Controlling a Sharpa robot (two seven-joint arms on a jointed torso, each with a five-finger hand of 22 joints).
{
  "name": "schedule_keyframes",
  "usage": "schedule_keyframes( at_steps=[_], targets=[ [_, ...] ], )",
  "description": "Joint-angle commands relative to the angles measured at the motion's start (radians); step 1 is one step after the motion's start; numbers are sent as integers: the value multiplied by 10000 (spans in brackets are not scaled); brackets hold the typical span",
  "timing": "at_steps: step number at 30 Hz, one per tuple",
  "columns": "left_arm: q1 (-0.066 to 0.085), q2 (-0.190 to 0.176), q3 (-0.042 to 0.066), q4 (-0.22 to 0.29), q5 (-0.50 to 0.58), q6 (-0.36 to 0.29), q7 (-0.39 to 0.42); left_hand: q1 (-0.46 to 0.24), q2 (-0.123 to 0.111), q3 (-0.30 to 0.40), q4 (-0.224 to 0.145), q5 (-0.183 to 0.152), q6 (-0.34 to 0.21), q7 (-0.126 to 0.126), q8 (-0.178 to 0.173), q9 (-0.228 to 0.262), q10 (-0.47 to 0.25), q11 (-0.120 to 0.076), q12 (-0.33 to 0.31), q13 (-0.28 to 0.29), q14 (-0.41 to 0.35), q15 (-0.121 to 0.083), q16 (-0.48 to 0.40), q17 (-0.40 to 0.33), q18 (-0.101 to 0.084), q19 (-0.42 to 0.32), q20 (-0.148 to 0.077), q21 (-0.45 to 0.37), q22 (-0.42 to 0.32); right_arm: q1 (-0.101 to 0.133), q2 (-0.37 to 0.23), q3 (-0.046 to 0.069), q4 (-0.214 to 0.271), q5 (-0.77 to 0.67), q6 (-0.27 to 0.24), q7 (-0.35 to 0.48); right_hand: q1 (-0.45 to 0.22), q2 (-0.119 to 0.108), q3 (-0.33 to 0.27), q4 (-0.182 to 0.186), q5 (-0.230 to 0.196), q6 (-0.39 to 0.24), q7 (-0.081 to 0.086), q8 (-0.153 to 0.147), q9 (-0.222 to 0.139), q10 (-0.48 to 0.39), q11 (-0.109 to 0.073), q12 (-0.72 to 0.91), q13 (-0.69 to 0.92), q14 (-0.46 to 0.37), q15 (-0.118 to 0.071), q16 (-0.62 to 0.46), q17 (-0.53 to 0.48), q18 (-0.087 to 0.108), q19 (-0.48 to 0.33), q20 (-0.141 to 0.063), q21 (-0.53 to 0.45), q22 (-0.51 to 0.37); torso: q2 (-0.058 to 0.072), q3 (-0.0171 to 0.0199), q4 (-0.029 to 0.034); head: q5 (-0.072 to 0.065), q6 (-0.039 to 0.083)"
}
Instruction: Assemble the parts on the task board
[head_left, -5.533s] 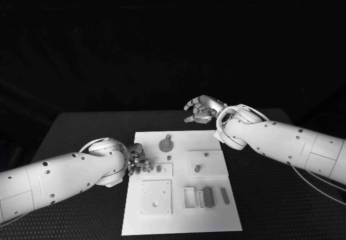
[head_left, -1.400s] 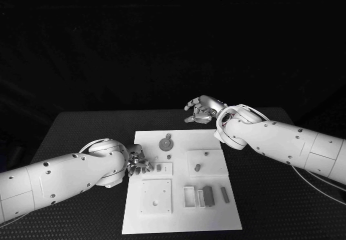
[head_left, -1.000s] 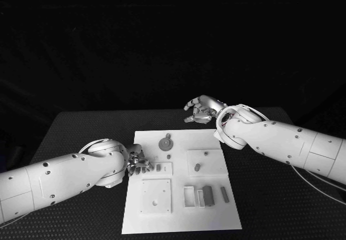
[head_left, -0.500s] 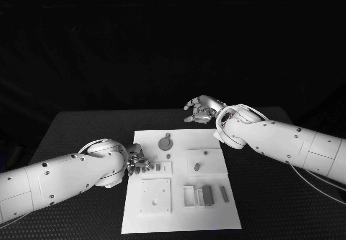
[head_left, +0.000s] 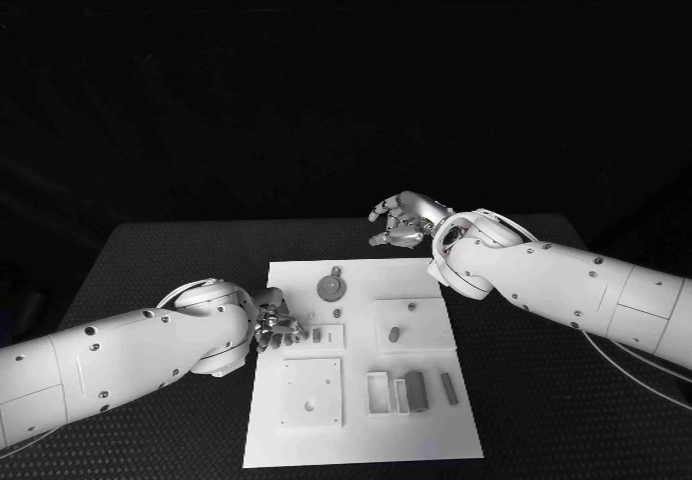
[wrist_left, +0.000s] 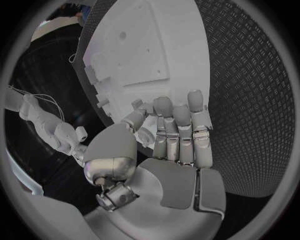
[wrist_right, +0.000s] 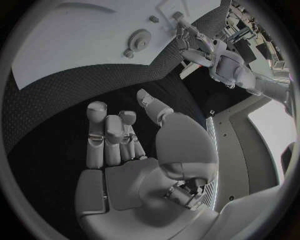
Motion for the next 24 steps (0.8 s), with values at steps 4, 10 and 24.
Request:
schedule_keyframes(
  at_steps=[4, 10, 24],
  targets=[
    [-56, -7, -32, -31, 4, -50, -60, -27, -100, 3, 62, -14, -48, -6, -29, 16, 18, -58, 35, 15, -1, -56, 41, -1, -21, 70, -37, -66, 12, -7, 7, 1, -2, -24, 104, 35, -61, 3, -6, 28, 36, -7, 77, 64, -14, -69, -6, 68, -17, -68, 14, 4, -14, 628, -6, -87, -52, 189, -1, 2, 0, 2, -2],
    [-56, -5, -28, -57, 4, -50, -60, -45, -164, -1, 91, -14, -46, -7, -33, 20, 22, -60, 34, 15, 2, -58, 43, -2, -21, 75, -38, -73, 20, -10, 6, 1, -6, -24, 106, 36, -61, 4, -6, 28, 36, -7, 78, 64, -15, -69, -6, 70, -19, -68, 14, 5, -14, 628, -6, -87, -51, 190, -1, 2, -5, 7, -9],
    [-56, 33, 60, -86, -56, -56, -39, -420, -18, -982, -307, 8, -51, -20, -94, 59, 3, -73, 18, 19, -23, -75, 45, -12, -13, 34, -55, -178, 106, -22, 5, 1, -8, -24, 120, 35, -63, 5, -8, 27, 36, -8, 78, 65, -17, -71, -5, 74, -24, -68, 15, 5, -15, 628, -6, -86, -51, 190, -1, 0, -3, -1, -12]
  ],
)
